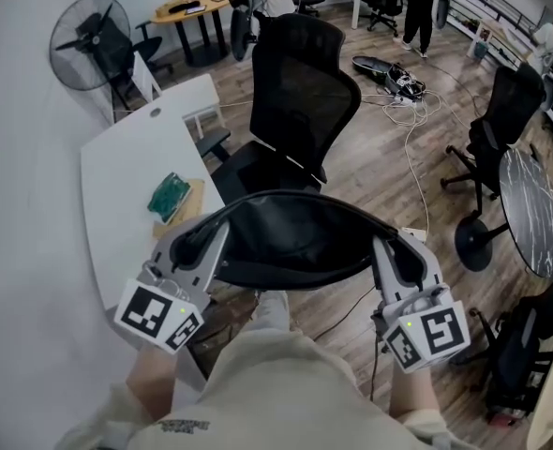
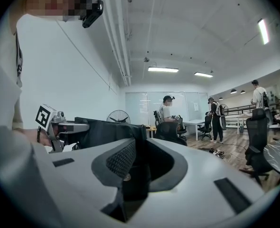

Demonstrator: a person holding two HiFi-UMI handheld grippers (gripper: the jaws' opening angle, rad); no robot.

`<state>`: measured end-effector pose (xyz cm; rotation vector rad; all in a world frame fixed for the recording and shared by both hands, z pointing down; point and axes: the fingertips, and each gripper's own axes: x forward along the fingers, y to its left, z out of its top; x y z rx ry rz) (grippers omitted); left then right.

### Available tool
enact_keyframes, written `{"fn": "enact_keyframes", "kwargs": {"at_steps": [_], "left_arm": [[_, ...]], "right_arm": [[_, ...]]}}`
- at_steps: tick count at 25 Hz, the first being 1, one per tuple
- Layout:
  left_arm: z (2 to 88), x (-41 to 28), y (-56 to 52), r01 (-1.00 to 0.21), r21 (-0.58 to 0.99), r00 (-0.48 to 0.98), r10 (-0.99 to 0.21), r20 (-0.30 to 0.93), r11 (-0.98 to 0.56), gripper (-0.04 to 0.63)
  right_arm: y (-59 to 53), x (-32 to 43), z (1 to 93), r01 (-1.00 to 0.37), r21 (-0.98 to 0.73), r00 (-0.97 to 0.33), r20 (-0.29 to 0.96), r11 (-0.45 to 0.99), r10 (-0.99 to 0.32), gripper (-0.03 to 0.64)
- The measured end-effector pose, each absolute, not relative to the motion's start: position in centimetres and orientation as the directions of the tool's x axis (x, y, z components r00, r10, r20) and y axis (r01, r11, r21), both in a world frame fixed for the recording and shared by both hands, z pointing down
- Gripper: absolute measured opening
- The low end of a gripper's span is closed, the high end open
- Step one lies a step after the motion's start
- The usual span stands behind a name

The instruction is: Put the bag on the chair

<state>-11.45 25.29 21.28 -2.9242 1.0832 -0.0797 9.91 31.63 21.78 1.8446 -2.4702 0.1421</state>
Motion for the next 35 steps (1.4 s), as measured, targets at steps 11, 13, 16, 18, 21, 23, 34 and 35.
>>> {"fn": "enact_keyframes", "kwargs": {"at_steps": [11,13,16,18,21,23,34,35], "left_arm": [[22.2,-10.5,18.5,-0.645,-0.017,0.764,-0.645,0.009,-0.764,0.043],[22.1,-10.4,16.7,-0.649,-0.018,0.761,-0.649,0.005,-0.761,0.043],[21.5,-10.2,13.7,-0.651,-0.021,0.759,-0.651,-0.009,-0.759,0.043],[21.0,-10.1,11.3,-0.656,-0.020,0.755,-0.656,-0.018,-0.754,0.043],[20.1,-10.1,7.6,-0.666,-0.020,0.746,-0.665,-0.031,-0.746,0.043],[19.6,-10.3,5.1,-0.670,-0.022,0.742,-0.669,-0.037,-0.742,0.043],[19.4,-12.3,-9.8,-0.690,-0.053,0.723,-0.689,-0.034,-0.722,0.043],[19.5,-12.4,-11.1,-0.692,-0.058,0.722,-0.691,-0.034,-0.720,0.043]], "right_arm": [[24.5,11.0,22.1,-0.963,-0.016,-0.269,0.108,0.269,-0.957,0.086],[22.7,11.2,22.0,-0.961,-0.018,-0.275,0.108,0.275,-0.955,0.086],[19.4,11.5,21.5,-0.960,-0.018,-0.280,0.104,0.279,-0.954,0.086],[17.0,11.6,20.9,-0.959,-0.012,-0.282,0.101,0.282,-0.954,0.086],[13.2,11.6,19.9,-0.958,-0.001,-0.287,0.100,0.288,-0.953,0.086],[10.6,11.5,19.3,-0.956,0.006,-0.291,0.097,0.293,-0.952,0.086],[-4.9,9.5,19.8,-0.950,0.001,-0.311,0.093,0.312,-0.946,0.086],[-6.3,9.4,20.1,-0.950,0.003,-0.309,0.096,0.311,-0.946,0.086]]}}
